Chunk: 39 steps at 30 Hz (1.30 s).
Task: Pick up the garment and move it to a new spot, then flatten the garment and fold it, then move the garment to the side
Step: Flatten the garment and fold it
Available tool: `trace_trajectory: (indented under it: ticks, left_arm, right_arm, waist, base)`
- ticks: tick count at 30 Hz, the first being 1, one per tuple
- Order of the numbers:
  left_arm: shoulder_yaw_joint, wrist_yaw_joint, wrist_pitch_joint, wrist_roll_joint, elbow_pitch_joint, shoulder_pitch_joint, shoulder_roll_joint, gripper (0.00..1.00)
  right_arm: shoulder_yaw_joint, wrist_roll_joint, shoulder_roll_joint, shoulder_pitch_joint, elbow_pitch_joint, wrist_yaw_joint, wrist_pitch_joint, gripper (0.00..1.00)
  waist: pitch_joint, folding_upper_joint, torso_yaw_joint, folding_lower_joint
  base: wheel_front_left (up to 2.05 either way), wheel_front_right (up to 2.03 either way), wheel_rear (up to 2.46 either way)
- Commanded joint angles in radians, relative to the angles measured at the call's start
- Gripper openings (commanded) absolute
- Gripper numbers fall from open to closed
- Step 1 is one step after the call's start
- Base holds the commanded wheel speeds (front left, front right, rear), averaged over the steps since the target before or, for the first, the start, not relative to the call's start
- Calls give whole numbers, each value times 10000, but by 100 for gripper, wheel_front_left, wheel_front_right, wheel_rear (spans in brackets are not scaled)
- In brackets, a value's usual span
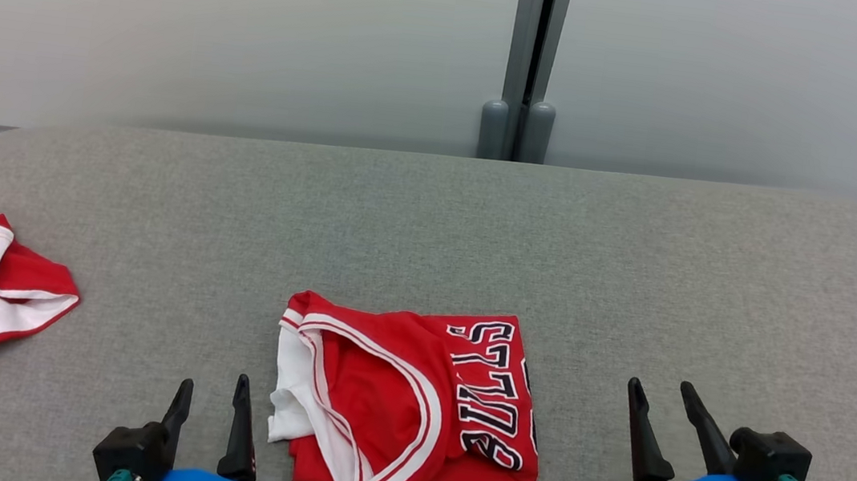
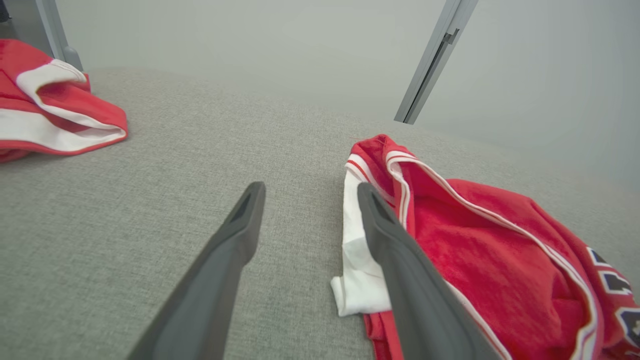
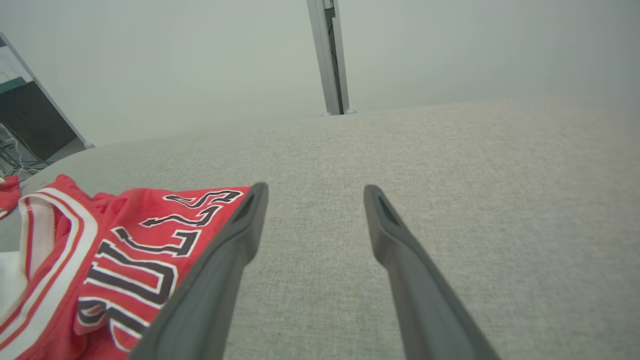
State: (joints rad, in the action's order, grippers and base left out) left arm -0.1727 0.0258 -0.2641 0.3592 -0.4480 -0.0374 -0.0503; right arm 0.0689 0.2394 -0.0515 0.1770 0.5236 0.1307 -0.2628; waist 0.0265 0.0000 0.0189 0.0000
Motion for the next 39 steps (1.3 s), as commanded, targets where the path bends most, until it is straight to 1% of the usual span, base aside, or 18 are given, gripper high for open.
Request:
trace_trajectory:
  ticks: [1, 3, 5, 10, 13, 15, 18, 19, 21, 24, 25, 26, 30, 32, 36, 39]
  left_arm:
    - [-8, 8, 0, -15, 49, -72, 0, 100]
    - [-57, 14, 0, 15, 44, -96, 0, 100]
    - [-136, -10, -2, 29, 27, -125, 0, 100]
    - [-251, 9, 0, 133, -92, -207, -1, 100]
    - [-321, 42, 0, 167, -118, -196, 3, 100]
    - [-333, 53, 0, 204, -105, -154, 3, 100]
    - [-350, 54, 0, 226, -119, -118, 2, 100]
    - [-383, 42, -2, 252, -122, -108, 3, 100]
    - [-432, 29, -2, 246, -107, -120, 5, 100]
    - [-501, 22, 0, 288, -81, -144, 3, 100]
    - [-501, 22, 0, 288, -81, -144, 3, 100]
    - [-516, 36, -2, 334, -62, -172, 2, 100]
    - [-520, 60, -2, 362, -43, -209, 2, 100]
    - [-552, 81, -2, 406, -50, -251, 2, 100]
    - [-577, 88, -2, 449, -87, -284, 2, 100]
    - [-580, 90, 0, 431, -126, -314, 2, 100]
  right_arm:
    - [132, -28, 4, 5, -119, 1, -24, 100]
    - [431, -65, 6, 77, -187, 1, -24, 100]
    - [969, -198, 7, 178, -282, 1, -24, 100]
    - [3101, -454, -23, 340, -271, 1, -24, 100]
    - [4256, -566, -378, 500, -337, 1, -24, 100]
    - [4719, -588, -517, 549, -309, 1, -24, 100]
    - [4979, -550, -635, 657, -205, 1, -24, 100]
    - [5323, -668, -767, 772, -124, 1, -24, 100]
    - [5690, -728, -871, 850, -84, 1, -24, 100]
    - [6474, -881, -1126, 966, -237, 1, -24, 100]
    - [6474, -881, -1126, 966, -237, 1, -24, 100]
    - [6932, -990, -1378, 1095, -325, 0, -24, 100]
    - [7415, -1134, -1606, 1232, -241, 1, -24, 100]
    - [7745, -1246, -1717, 1419, 68, 1, -24, 100]
    - [7993, -1323, -1697, 1603, 547, 1, -24, 100]
    - [8171, -1352, -1540, 1812, 1029, 1, -22, 100]
  waist:
    - [65, 0, 81, 0]
    - [125, 0, 175, 0]
    - [204, 0, 305, 0]
    - [404, 0, 759, 0]
    - [490, 0, 1037, 0]
    - [519, 0, 1165, 0]
    - [548, 0, 1272, 0]
    - [572, 0, 1356, 0]
    - [613, 0, 1413, 0]
    - [668, 0, 1458, 0]
    - [668, 0, 1458, 0]
    - [701, 0, 1470, 0]
    - [743, 0, 1470, 0]
    - [784, 0, 1480, 0]
    - [808, 0, 1504, 0]
    - [834, 0, 1551, 0]
  base:
    - [0, 0, 0]
    - [0, 0, 0]
    - [0, 0, 0]
    - [0, 0, 0]
    - [0, 0, 0]
    - [0, 0, 0]
    - [0, 0, 0]
    - [0, 0, 0]
    - [0, 0, 0]
    - [0, 0, 0]
    - [0, 0, 0]
    - [0, 0, 0]
    - [0, 0, 0]
    - [0, 0, 0]
    - [0, 0, 0]
    - [0, 0, 0]
